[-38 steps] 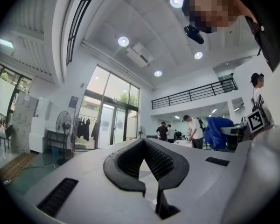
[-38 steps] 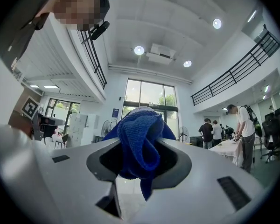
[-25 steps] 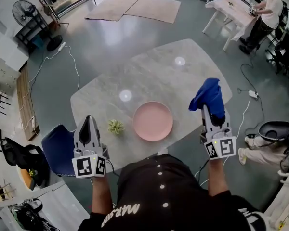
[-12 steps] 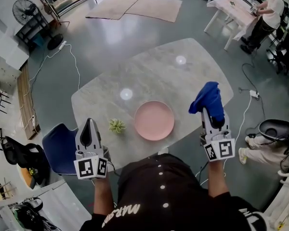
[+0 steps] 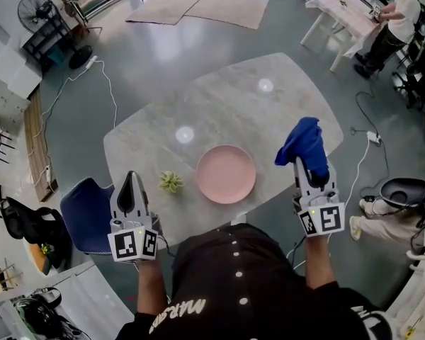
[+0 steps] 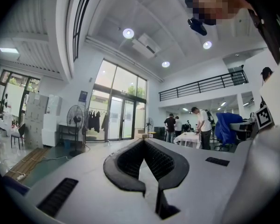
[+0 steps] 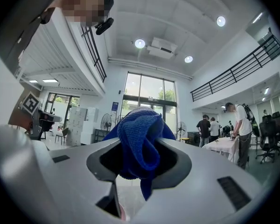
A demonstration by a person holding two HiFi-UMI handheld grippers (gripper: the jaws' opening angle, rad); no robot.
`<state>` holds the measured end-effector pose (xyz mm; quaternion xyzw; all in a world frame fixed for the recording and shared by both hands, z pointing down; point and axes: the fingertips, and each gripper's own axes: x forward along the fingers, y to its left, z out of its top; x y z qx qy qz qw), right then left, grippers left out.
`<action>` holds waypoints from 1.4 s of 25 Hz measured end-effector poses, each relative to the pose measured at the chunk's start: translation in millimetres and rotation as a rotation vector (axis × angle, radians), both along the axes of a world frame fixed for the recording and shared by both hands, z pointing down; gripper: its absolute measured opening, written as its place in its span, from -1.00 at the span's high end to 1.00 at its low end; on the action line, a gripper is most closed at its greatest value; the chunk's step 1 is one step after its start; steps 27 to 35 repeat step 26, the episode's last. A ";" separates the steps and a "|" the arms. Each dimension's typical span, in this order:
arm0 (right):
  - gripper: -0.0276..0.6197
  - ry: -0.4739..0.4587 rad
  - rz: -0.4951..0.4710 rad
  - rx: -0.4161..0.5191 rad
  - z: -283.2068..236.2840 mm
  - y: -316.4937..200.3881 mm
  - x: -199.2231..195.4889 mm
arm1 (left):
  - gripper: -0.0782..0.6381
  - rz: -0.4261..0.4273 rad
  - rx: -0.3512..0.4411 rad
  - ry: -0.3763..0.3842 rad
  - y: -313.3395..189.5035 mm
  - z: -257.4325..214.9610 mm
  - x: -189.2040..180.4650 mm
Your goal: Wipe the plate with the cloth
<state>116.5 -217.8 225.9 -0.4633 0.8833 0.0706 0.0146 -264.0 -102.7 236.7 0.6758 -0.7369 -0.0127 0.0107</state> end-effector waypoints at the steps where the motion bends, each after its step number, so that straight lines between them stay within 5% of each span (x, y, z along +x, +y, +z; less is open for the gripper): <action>1: 0.47 -0.003 -0.005 -0.003 0.2 0.3 -1.0 | 0.73 0.001 0.000 0.000 0.1 0.0 0.2; 35: 0.48 -0.010 -0.023 -0.011 -4.5 1.5 -1.8 | 0.73 -0.001 -0.021 -0.036 2.9 2.8 9.4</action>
